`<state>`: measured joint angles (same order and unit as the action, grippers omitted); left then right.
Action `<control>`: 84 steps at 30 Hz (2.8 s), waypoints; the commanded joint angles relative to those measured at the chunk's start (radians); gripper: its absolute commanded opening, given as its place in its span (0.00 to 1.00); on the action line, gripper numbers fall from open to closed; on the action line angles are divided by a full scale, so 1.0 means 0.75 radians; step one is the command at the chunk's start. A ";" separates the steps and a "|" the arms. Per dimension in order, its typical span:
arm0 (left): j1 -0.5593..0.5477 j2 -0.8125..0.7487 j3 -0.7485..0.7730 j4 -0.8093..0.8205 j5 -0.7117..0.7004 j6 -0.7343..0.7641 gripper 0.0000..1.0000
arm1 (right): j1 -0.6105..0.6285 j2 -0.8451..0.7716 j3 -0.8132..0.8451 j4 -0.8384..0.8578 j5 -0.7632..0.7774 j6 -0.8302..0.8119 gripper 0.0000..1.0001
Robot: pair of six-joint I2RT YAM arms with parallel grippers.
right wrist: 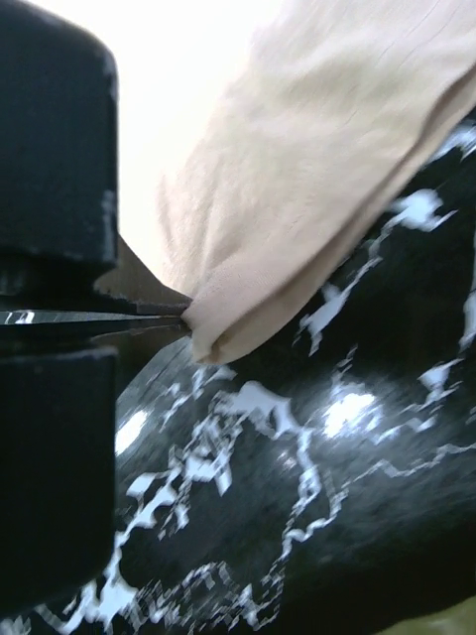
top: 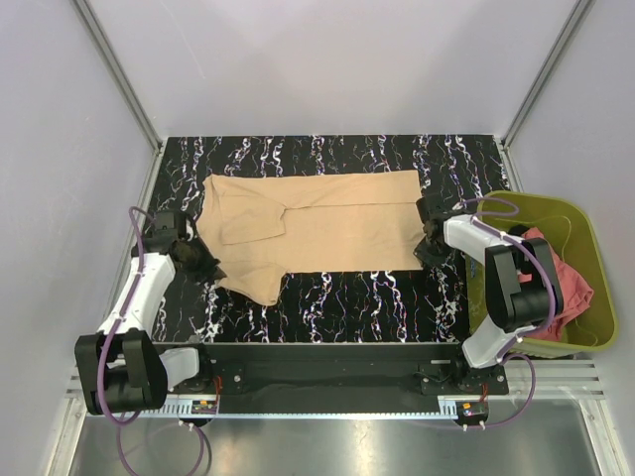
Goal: Fold and stack the t-shirts
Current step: Fold the tshirt
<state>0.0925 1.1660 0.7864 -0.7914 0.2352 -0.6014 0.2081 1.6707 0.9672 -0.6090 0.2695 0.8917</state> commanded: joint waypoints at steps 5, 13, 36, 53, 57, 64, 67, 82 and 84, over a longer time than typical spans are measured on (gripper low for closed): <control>-0.003 -0.015 0.154 0.053 0.018 0.051 0.00 | -0.010 -0.009 0.046 -0.147 -0.110 -0.160 0.00; -0.003 0.169 0.389 0.118 0.038 0.037 0.00 | -0.057 0.053 0.263 -0.198 -0.165 -0.252 0.00; -0.005 0.785 1.060 0.176 0.100 -0.006 0.00 | -0.177 0.456 0.860 -0.329 -0.263 -0.414 0.00; -0.005 0.975 1.269 0.182 0.110 -0.033 0.00 | -0.202 0.648 1.118 -0.399 -0.280 -0.436 0.00; -0.003 1.008 1.291 0.182 0.108 -0.039 0.00 | -0.206 0.662 1.140 -0.403 -0.280 -0.436 0.00; 0.005 1.031 1.299 0.184 0.081 -0.049 0.00 | -0.208 0.699 1.193 -0.405 -0.286 -0.444 0.00; 0.010 1.049 1.310 0.182 0.079 -0.057 0.00 | -0.214 0.716 1.212 -0.407 -0.286 -0.451 0.00; 0.026 1.102 1.328 0.180 0.083 -0.055 0.00 | -0.216 0.787 1.273 -0.413 -0.320 -0.461 0.00; 0.026 1.108 1.328 0.180 0.083 -0.055 0.00 | -0.218 0.787 1.277 -0.411 -0.320 -0.459 0.00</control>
<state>0.1043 1.9900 1.7412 -0.6868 0.2913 -0.6388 0.0525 2.2623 1.8774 -0.9138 0.0376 0.5648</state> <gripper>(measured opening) 0.009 0.012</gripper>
